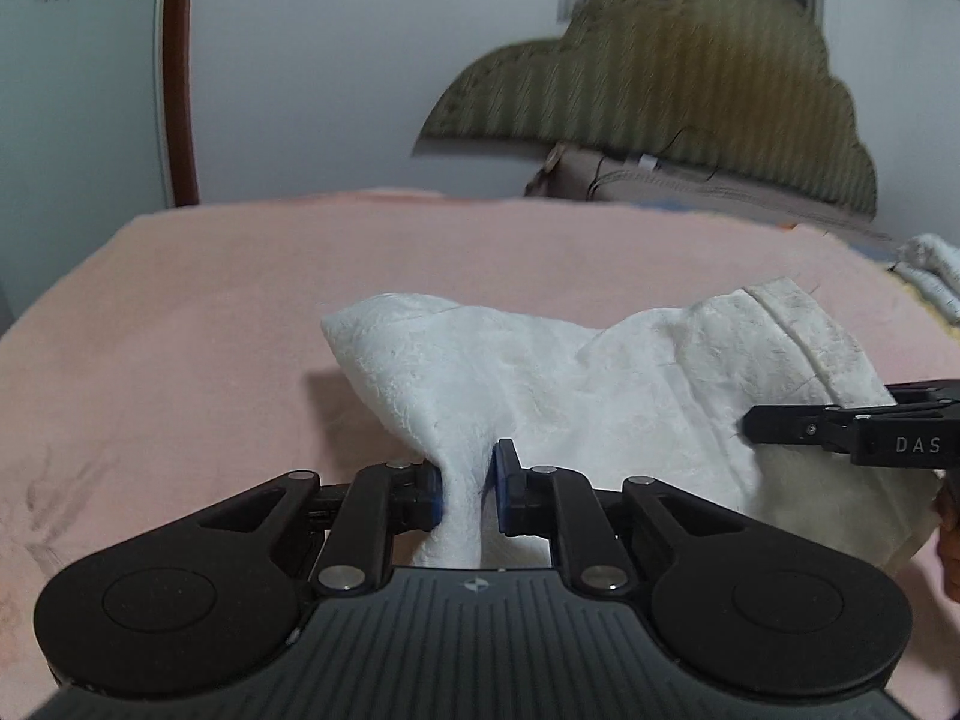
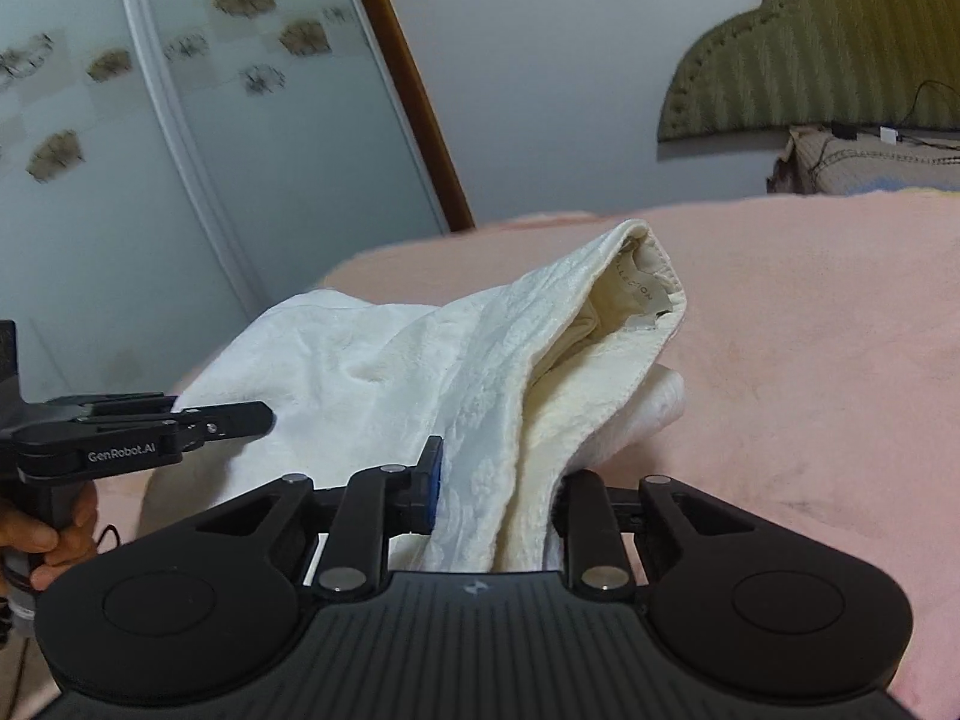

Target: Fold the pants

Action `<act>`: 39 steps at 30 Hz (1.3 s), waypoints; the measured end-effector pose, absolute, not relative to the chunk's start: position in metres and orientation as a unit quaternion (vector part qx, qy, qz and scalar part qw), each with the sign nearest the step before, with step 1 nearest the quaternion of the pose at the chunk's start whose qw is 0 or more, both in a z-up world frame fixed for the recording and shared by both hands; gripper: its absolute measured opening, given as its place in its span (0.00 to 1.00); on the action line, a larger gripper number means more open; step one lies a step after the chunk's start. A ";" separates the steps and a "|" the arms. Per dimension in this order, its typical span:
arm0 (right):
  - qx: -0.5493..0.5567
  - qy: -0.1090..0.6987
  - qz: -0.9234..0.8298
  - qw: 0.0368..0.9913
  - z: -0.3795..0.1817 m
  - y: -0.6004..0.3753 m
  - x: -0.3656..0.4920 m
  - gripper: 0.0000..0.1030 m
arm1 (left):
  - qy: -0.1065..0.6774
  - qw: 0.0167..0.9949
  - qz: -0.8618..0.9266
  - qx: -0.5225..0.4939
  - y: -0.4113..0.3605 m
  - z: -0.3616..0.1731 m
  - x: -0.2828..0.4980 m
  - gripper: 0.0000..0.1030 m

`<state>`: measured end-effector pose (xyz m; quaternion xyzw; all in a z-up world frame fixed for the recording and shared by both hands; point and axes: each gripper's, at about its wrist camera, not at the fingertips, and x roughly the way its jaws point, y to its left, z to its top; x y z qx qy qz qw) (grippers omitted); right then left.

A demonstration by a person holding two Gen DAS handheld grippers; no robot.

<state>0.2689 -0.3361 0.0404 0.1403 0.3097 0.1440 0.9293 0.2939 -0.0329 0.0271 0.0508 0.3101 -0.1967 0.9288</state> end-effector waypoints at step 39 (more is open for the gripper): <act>0.072 0.318 0.081 0.942 0.081 -0.220 0.067 0.88 | 0.296 0.944 -0.117 0.084 -0.015 0.008 0.110 0.89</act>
